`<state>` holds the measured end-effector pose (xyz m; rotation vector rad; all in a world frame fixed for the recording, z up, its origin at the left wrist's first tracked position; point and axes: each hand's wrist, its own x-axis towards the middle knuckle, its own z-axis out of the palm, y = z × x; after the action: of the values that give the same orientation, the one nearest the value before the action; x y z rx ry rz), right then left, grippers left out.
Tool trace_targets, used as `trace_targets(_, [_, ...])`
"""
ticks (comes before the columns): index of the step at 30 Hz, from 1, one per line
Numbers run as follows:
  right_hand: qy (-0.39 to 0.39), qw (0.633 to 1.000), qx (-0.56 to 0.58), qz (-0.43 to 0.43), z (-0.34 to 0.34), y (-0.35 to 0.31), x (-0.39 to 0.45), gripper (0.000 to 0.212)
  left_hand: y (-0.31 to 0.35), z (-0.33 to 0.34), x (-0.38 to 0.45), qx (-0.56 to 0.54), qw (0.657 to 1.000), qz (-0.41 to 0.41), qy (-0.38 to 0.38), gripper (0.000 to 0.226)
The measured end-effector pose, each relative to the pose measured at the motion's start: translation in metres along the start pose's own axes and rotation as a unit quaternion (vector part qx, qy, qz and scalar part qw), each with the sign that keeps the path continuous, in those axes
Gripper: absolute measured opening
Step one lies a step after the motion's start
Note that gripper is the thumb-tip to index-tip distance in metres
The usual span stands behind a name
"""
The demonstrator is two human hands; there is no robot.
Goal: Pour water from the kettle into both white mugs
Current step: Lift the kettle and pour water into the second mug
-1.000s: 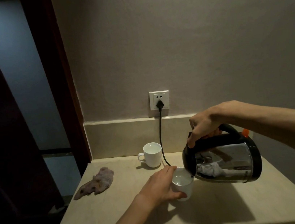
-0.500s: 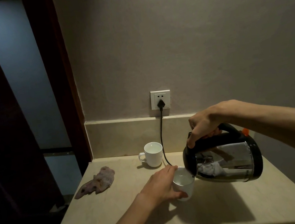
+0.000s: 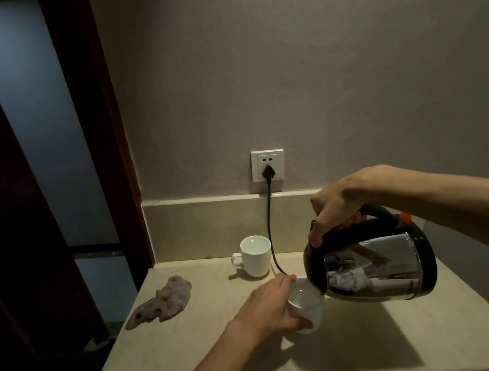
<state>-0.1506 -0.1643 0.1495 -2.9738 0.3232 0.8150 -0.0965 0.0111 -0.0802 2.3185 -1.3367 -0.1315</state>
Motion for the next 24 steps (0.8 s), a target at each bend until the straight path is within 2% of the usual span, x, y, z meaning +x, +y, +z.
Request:
trace_targets(7, [0.002, 1.0, -0.001, -0.002, 0.001, 0.001, 0.001, 0.041, -0.001, 0.001, 0.001, 0.003, 1.0, 0.001, 0.0, 0.092])
trace_targets(14, [0.008, 0.997, 0.075, 0.0, 0.008, 0.027, -0.007, 0.041, -0.005, 0.004, 0.0, 0.01, 1.0, 0.012, 0.006, 0.093])
trace_targets(24, [0.055, 0.988, 0.146, -0.012, 0.029, 0.057, -0.022, 0.037, -0.006, 0.006, 0.002, 0.019, 1.0, 0.012, 0.009, 0.096])
